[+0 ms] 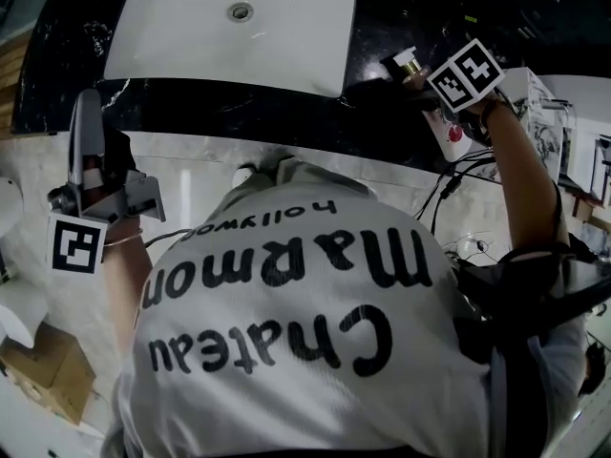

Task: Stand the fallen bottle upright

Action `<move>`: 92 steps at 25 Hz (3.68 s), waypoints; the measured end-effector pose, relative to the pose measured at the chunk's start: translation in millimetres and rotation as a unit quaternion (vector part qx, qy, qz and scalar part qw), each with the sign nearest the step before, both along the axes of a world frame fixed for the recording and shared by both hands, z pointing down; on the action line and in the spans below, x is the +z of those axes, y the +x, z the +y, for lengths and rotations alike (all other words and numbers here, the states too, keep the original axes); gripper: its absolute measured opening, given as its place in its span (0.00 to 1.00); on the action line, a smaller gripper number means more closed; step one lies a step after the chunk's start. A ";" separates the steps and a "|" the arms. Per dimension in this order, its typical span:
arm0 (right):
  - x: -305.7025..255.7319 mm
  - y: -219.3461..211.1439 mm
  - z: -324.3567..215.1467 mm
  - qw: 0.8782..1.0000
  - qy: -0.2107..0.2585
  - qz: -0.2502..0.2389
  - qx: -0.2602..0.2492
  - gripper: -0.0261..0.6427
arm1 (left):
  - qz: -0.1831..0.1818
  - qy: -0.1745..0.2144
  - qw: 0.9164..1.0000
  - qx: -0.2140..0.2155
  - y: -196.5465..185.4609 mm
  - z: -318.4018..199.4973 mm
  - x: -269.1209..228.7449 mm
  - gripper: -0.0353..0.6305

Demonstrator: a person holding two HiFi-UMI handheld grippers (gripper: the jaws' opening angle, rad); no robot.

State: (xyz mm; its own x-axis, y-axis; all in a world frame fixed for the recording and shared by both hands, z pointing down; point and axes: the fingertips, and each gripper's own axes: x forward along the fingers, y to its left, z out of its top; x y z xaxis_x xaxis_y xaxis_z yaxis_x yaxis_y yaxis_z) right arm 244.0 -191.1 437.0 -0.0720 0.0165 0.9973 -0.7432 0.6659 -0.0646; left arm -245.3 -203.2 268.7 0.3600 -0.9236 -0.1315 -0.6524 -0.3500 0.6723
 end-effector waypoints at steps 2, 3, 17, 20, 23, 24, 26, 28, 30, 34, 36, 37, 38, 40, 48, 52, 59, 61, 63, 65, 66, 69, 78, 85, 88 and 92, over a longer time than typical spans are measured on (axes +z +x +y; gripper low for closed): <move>0.9 1.6 4.6 1.000 -0.015 0.013 -0.018 0.52 | -0.001 0.000 1.000 -0.002 -0.3 0.8 -1.4 0.07; 1.3 2.4 5.7 0.999 -0.020 0.018 -0.024 0.53 | 0.001 -0.001 1.000 -0.003 0.6 1.8 -1.1 0.07; -2.4 -11.7 8.2 0.998 0.004 -0.053 0.038 0.50 | 0.012 -0.007 1.000 -0.006 4.4 8.4 3.6 0.07; -5.4 -18.9 8.0 0.995 0.016 -0.087 0.055 0.50 | 0.015 -0.010 1.000 -0.003 6.8 9.4 3.7 0.07; -7.8 -23.5 8.7 0.993 0.035 -0.101 0.053 0.50 | 0.012 -0.010 1.000 -0.001 8.1 9.9 2.2 0.07; -8.5 -25.8 9.4 0.992 0.040 -0.105 0.051 0.50 | 0.012 -0.009 1.000 -0.001 7.6 10.1 1.5 0.07; -10.0 -30.9 11.3 0.992 0.047 -0.111 0.045 0.50 | 0.014 -0.008 1.000 -0.003 6.5 10.8 0.6 0.07; -12.2 -37.0 13.2 0.991 0.049 -0.122 0.041 0.50 | 0.017 -0.007 1.000 -0.005 6.2 11.5 0.6 0.07; -15.6 -40.6 12.6 0.989 0.058 -0.131 0.040 0.50 | 0.021 -0.007 1.000 -0.006 6.9 12.7 0.6 0.07; -28.0 -46.1 6.3 0.984 0.091 -0.147 0.042 0.50 | 0.022 -0.005 1.000 -0.009 7.0 15.3 -1.3 0.07; -33.6 -48.7 0.8 0.981 0.106 -0.155 0.045 0.50 | 0.021 -0.003 1.000 -0.010 5.3 14.4 -2.2 0.07; -36.0 -50.3 -2.1 0.980 0.112 -0.159 0.047 0.50 | 0.021 -0.002 1.000 -0.011 4.0 13.4 -2.6 0.07; -38.2 -51.7 -5.1 0.978 0.118 -0.163 0.050 0.50 | 0.022 -0.001 1.000 -0.012 2.8 12.3 -3.0 0.07; -42.9 -52.3 -11.0 0.976 0.133 -0.165 0.054 0.50 | 0.023 0.001 1.000 -0.013 1.4 11.0 -4.6 0.07; -59.2 -49.2 -24.7 0.964 0.188 -0.173 0.068 0.50 | 0.020 0.010 1.000 -0.013 1.8 13.2 -12.4 0.07; -67.6 -48.4 -32.3 0.958 0.207 -0.183 0.075 0.50 | 0.018 0.016 1.000 -0.015 1.1 13.4 -17.5 0.07; -79.9 -42.7 -48.4 0.945 0.247 -0.195 0.095 0.50 | 0.019 0.030 0.999 -0.018 0.7 13.6 -23.5 0.07; -85.3 -42.8 -53.2 0.939 0.263 -0.201 0.097 0.50 | 0.020 0.034 0.999 -0.019 0.4 14.1 -26.6 0.07; -89.3 -40.3 -59.5 0.933 0.280 -0.204 0.101 0.50 | 0.016 0.033 0.999 -0.023 -0.3 13.0 -28.4 0.07; -94.6 -41.4 -65.2 0.928 0.291 -0.210 0.102 0.50 | 0.011 0.034 0.999 -0.025 -1.3 11.5 -31.4 0.07; -97.4 -42.0 -67.8 0.926 0.296 -0.213 0.102 0.50 | 0.010 0.035 0.999 -0.027 -2.0 10.7 -33.1 0.07; -105.1 -43.4 -74.5 0.917 0.310 -0.228 0.110 0.50 | 0.010 0.037 0.999 -0.029 -3.3 9.6 -36.5 0.07; -121.0 -39.1 -88.5 0.884 0.370 -0.250 0.136 0.50 | 0.002 0.046 0.998 -0.034 -4.9 14.4 -44.7 0.07; -127.7 -30.7 -95.0 0.864 0.397 -0.263 0.165 0.50 | -0.003 0.054 0.998 -0.045 -9.0 22.5 -52.5 0.07; -131.9 -27.3 -96.6 0.854 0.411 -0.269 0.175 0.50 | -0.002 0.055 0.997 -0.046 -9.2 26.2 -52.8 0.07; -132.8 -23.5 -97.8 0.846 0.421 -0.271 0.182 0.50 | -0.003 0.057 0.997 -0.044 -7.8 28.2 -55.2 0.07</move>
